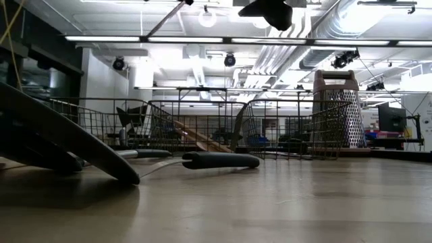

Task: Pick & Place Kitchen Items
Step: Put the blue knife into the right wire basket

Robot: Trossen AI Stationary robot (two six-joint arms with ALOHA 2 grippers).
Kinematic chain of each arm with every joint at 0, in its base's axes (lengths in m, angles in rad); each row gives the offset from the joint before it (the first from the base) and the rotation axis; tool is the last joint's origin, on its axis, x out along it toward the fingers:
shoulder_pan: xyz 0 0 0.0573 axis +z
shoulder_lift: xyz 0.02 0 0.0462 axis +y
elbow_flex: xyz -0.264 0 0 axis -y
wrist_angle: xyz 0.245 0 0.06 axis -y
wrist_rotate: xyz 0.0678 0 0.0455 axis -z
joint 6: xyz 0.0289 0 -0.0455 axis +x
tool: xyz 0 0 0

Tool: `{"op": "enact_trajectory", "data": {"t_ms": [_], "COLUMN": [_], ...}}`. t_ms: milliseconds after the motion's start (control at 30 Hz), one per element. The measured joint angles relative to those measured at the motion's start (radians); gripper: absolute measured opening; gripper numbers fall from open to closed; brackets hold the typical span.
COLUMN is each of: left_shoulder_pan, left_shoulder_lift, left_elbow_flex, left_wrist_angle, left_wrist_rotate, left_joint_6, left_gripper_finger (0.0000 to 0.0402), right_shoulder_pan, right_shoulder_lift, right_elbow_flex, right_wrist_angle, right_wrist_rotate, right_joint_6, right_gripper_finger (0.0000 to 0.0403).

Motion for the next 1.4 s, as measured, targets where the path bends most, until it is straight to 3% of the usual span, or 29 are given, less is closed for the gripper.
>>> {"op": "enact_trajectory", "data": {"t_ms": [500,1033,1400], "left_shoulder_pan": [0.026,0.051,0.077], "left_shoulder_lift": [0.0,0.0,0.0], "left_elbow_flex": [0.0,0.0,0.0], "left_wrist_angle": [0.153,0.299,0.441], "left_wrist_rotate": [0.023,0.04,0.138], "left_joint_6": [0.091,0.153,0.217], "left_gripper_finger": [0.004,0.004,0.004], "right_shoulder_pan": [-0.005,-0.021,-0.034], "right_shoulder_lift": [-0.012,-0.047,-0.046], "right_elbow_flex": [0.0,0.0,0.0], "right_wrist_angle": [0.196,0.458,0.57], "right_wrist_rotate": [0.082,0.038,0.022], "right_joint_6": [-0.139,-0.194,-0.194], "right_gripper_finger": [0.0236,0.0236,0.0236]}}
